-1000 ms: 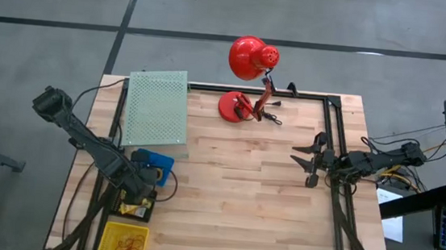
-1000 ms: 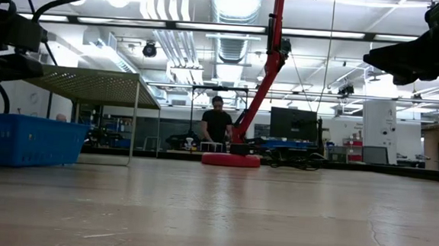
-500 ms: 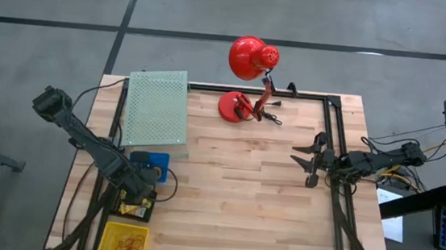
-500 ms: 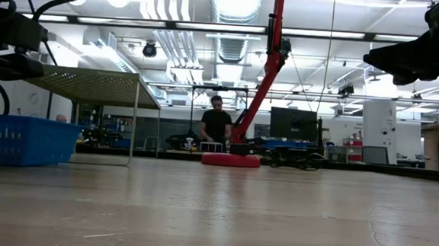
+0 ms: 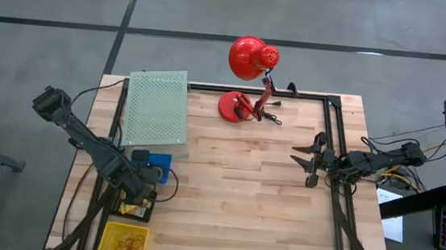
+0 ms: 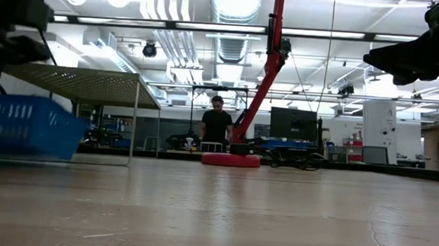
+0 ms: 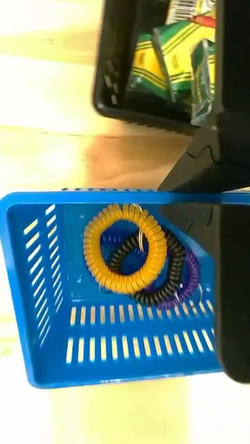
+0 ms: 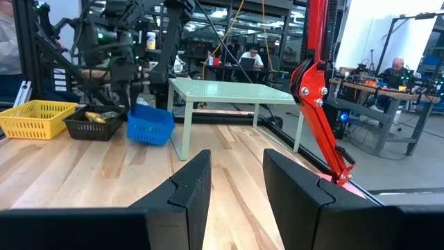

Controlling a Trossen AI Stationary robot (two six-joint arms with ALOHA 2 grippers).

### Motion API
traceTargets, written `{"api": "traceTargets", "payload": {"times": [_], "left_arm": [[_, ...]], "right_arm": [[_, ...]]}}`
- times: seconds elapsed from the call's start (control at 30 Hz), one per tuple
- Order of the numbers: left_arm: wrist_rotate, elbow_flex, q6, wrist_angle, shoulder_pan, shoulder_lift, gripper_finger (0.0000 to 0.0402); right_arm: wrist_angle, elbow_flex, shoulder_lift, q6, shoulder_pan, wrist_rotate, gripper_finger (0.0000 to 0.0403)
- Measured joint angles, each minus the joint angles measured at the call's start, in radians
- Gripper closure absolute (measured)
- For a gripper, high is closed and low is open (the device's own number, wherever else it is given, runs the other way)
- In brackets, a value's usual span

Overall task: Pick & Place Office Desk Supplies
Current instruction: Put the blue bin on the shelf

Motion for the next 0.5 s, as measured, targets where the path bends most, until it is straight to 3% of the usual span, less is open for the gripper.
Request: {"api": "traceTargets", "payload": {"times": [0.23, 0.5], "left_arm": [[-0.082, 0.082, 0.005, -0.059, 0.000, 0.000, 0.0390], [-0.055, 0.142, 0.004, -0.071, -0.001, 0.060, 0.0389]], "right_arm": [[0.000, 0.000, 0.000, 0.000, 0.000, 0.000, 0.0275], [0.000, 0.000, 0.000, 0.000, 0.000, 0.000, 0.0275]]}}
